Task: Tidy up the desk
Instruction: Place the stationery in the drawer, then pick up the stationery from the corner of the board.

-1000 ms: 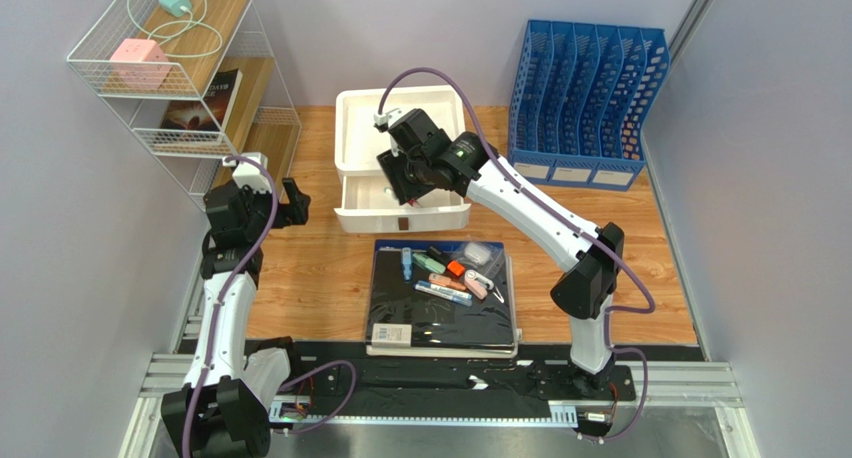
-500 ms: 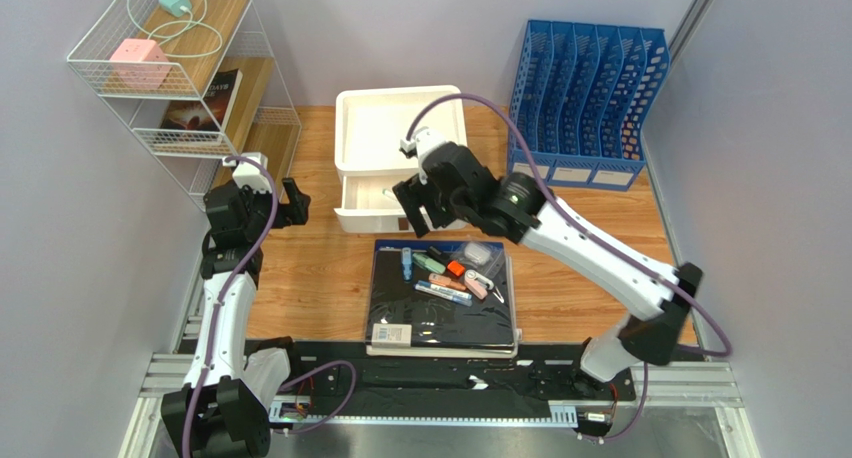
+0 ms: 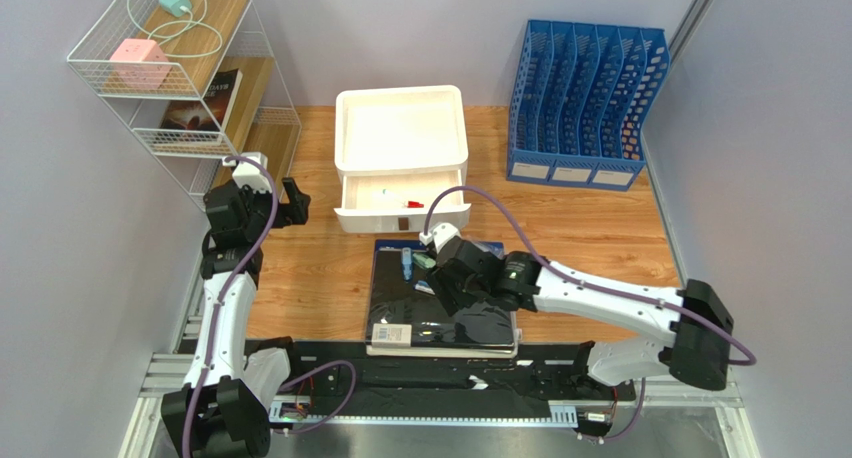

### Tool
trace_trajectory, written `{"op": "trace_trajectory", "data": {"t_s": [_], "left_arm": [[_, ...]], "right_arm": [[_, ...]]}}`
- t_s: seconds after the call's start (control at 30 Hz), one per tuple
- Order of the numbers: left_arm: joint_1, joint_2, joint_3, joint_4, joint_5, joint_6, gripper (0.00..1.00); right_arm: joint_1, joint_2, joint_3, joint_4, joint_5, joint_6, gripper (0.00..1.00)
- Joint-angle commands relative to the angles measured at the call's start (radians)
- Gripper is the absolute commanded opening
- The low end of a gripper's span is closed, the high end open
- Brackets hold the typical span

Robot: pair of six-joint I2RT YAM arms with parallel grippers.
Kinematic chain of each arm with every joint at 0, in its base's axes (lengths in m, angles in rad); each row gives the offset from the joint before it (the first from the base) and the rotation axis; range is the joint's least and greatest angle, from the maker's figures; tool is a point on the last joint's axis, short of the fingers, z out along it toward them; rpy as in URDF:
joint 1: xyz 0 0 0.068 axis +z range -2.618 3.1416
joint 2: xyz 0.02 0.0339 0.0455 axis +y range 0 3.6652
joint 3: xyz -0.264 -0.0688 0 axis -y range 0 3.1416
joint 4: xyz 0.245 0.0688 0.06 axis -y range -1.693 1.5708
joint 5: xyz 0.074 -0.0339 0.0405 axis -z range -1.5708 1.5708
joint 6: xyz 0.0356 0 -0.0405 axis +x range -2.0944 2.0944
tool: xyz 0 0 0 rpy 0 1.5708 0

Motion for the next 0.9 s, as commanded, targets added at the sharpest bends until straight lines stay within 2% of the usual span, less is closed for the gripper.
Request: {"op": "trace_trajectory", "data": {"t_s": [0.0, 0.4, 0.87], "left_arm": [[0.009, -0.01, -0.001, 0.033, 0.019, 0.004, 0.99], [0.009, -0.01, -0.001, 0.033, 0.018, 0.006, 1.0], [0.01, -0.011, -0.004, 0.037, 0.024, 0.007, 0.99]], "right_arm": [[0.002, 0.065, -0.038, 0.14, -0.048, 0.038, 0.61], [0.002, 0.238, -0.04, 0.225, -0.108, 0.044, 0.55], [-0.001, 0.244, -0.04, 0.237, -0.094, 0.003, 0.56]]}}
